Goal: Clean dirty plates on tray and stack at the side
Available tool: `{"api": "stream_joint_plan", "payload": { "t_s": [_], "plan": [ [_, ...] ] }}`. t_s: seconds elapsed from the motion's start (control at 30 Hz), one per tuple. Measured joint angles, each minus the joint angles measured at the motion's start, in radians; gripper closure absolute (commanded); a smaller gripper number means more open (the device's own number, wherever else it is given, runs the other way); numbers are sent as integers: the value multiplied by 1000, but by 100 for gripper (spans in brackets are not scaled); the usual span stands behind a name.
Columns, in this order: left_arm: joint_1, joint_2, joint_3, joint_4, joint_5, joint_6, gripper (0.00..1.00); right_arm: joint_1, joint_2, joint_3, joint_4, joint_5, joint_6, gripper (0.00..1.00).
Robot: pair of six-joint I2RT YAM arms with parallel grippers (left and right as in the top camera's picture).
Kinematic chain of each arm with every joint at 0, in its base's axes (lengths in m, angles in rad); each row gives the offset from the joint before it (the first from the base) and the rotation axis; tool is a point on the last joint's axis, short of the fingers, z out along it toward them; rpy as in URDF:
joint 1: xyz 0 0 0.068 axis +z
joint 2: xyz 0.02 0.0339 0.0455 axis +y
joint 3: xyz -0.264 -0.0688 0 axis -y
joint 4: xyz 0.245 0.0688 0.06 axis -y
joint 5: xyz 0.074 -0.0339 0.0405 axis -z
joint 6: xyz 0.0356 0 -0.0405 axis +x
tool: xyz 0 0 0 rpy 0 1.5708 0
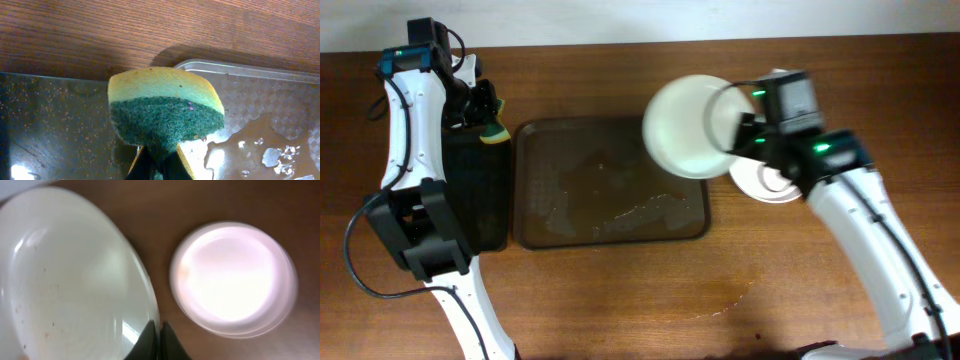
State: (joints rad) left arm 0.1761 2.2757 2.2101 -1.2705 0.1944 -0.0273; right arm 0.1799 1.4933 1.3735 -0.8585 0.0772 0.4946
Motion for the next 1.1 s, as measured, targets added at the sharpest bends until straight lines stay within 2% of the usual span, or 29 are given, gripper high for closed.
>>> {"api": "stream_joint_plan", "payload": {
  "t_s": [0.13, 0.23, 0.47, 0.6, 0.67, 0.77, 0.87, 1.0, 1.03, 1.07, 1.1],
  "plan": [
    [0, 0, 0, 0, 0, 0, 100, -194, 42, -24, -36, -19, 7, 96],
    [0, 0, 0, 0, 0, 0, 99, -272, 131, -56, -3, -24, 8, 96],
    [0, 0, 0, -5, 0, 0, 100, -321, 344, -77, 37, -37, 26, 96],
    [0, 0, 0, -9, 0, 0, 100, -338, 356, -78, 67, -42, 32, 96],
    [0, 0, 0, -19, 0, 0, 99, -338, 356, -78, 74, -42, 33, 90],
    [0, 0, 0, -64, -20, 0, 100, -338, 356, -78, 37, -38, 36, 89],
    [1, 0, 0, -154, -110, 0, 99, -338, 356, -78, -2, -37, 40, 81],
    [27, 0, 0, -172, -181, 0, 99, -338, 356, -77, -10, -34, 41, 66],
    [34, 0, 0, -179, -186, 0, 99, -338, 356, -72, -22, -34, 45, 58],
    [42, 0, 0, -192, -193, 0, 100, -338, 356, -63, -42, -34, 41, 46],
    [48, 0, 0, -209, -200, 0, 100, -338, 357, -40, -71, -35, 43, 28]
  ]
}}
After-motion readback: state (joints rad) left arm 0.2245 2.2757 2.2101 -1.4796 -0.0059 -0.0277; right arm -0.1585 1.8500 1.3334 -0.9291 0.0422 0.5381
